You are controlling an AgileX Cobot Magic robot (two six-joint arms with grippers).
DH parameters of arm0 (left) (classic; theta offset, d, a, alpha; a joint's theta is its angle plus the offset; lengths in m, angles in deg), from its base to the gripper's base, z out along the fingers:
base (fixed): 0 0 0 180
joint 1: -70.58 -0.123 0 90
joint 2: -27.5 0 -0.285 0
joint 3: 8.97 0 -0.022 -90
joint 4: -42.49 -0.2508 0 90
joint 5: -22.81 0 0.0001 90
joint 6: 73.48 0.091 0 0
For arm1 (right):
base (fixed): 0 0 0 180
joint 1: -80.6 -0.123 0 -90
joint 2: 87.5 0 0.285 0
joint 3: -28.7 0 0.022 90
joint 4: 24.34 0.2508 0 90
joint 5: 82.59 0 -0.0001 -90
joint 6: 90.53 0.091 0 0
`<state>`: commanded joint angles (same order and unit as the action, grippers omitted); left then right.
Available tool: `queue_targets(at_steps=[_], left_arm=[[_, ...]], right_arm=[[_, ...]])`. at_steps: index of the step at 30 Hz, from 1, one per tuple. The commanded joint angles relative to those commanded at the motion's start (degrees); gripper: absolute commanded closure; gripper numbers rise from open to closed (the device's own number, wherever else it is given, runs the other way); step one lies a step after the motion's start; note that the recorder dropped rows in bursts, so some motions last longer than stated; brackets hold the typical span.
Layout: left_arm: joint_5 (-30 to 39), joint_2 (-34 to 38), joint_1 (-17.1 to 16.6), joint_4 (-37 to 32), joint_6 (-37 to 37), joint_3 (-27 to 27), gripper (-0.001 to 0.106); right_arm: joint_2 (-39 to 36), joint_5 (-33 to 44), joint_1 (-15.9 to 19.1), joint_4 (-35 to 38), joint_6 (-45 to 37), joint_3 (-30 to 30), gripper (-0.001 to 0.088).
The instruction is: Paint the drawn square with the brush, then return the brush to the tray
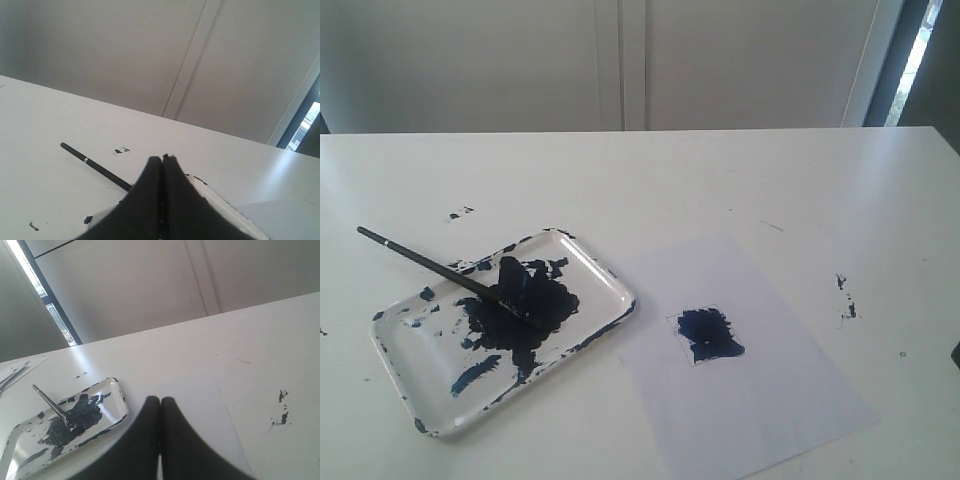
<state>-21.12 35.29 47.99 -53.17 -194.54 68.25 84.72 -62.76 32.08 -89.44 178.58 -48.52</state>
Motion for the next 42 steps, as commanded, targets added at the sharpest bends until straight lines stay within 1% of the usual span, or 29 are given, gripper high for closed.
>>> queue_targets(at_steps=[16, 42], left_arm=[[0.01, 0.0, 0.0, 0.0, 0.0, 0.0, 0.1], [0.01, 0.0, 0.0, 0.0, 0.0, 0.0, 0.1]], right_arm=[[0.0, -7.23, 0.0, 0.66, 0.0, 0.0, 0.0868], [0.0, -7.23, 0.0, 0.66, 0.0, 0.0, 0.0868]])
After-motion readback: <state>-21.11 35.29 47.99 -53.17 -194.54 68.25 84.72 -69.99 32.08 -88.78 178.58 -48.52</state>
